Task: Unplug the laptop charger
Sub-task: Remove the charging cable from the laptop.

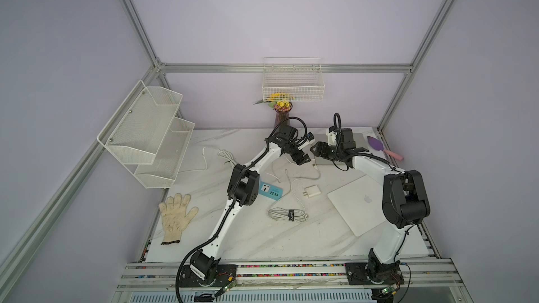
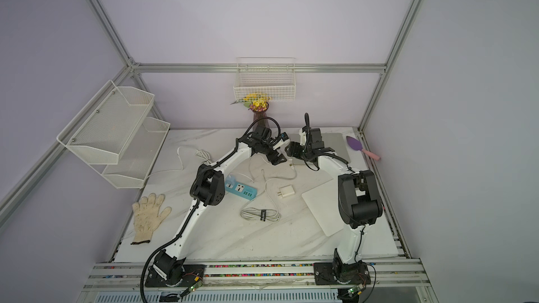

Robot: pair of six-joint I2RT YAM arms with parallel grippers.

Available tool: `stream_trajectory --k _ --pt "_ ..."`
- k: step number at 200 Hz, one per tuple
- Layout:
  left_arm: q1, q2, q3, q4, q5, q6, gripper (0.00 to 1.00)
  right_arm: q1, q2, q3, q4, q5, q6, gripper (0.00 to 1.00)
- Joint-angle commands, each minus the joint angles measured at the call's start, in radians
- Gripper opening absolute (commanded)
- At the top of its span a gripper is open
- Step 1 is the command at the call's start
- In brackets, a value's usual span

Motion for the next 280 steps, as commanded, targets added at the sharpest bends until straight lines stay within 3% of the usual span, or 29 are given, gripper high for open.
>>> stream_trajectory --k 1,31,58,74,91,142,161,177,211,225,254,280 --pt "-0.014 -0.005 0.032 0.030 -0.010 0.036 0.89 -0.007 -0.027 -0.006 0.082 -0.036 0.022 0.68" --pt "-0.024 0.022 0.025 0.035 -0.046 0.057 0.78 -0.019 -0.052 -0.066 0.156 -0.064 0.060 0.68" --pt "-0.023 0.026 0.014 0.037 -0.031 0.070 0.60 -0.026 -0.075 -0.100 0.195 -0.048 0.072 0.68" --pt "-0.025 0.025 0.009 0.035 -0.029 0.079 0.42 -0.034 -0.071 -0.109 0.216 -0.041 0.082 0.68" --pt "-0.025 0.018 -0.004 0.039 -0.035 0.086 0.29 -0.045 -0.041 -0.101 0.216 -0.054 0.098 0.68" --pt "-0.030 -0.002 -0.044 0.039 -0.026 0.119 0.00 -0.066 0.002 -0.103 0.246 -0.056 0.137 0.68" --pt "-0.032 -0.004 -0.049 0.038 -0.026 0.131 0.00 -0.067 0.046 -0.083 0.231 -0.037 0.144 0.68" --pt "-0.034 -0.004 -0.050 0.037 -0.042 0.135 0.00 -0.068 0.105 -0.012 0.112 0.007 0.110 0.66" --pt "-0.034 -0.021 -0.073 0.049 -0.054 0.140 0.00 -0.035 0.187 0.123 -0.099 0.194 0.035 0.66" --pt "-0.034 -0.038 -0.101 0.086 -0.070 0.142 0.00 -0.021 0.204 0.166 -0.167 0.327 0.029 0.66" --pt "-0.033 -0.086 -0.180 0.158 -0.073 0.157 0.00 0.050 0.343 0.419 -0.407 0.489 -0.072 0.71" --pt "-0.033 -0.106 -0.211 0.172 -0.071 0.174 0.00 0.098 0.472 0.618 -0.530 0.517 -0.083 0.74"
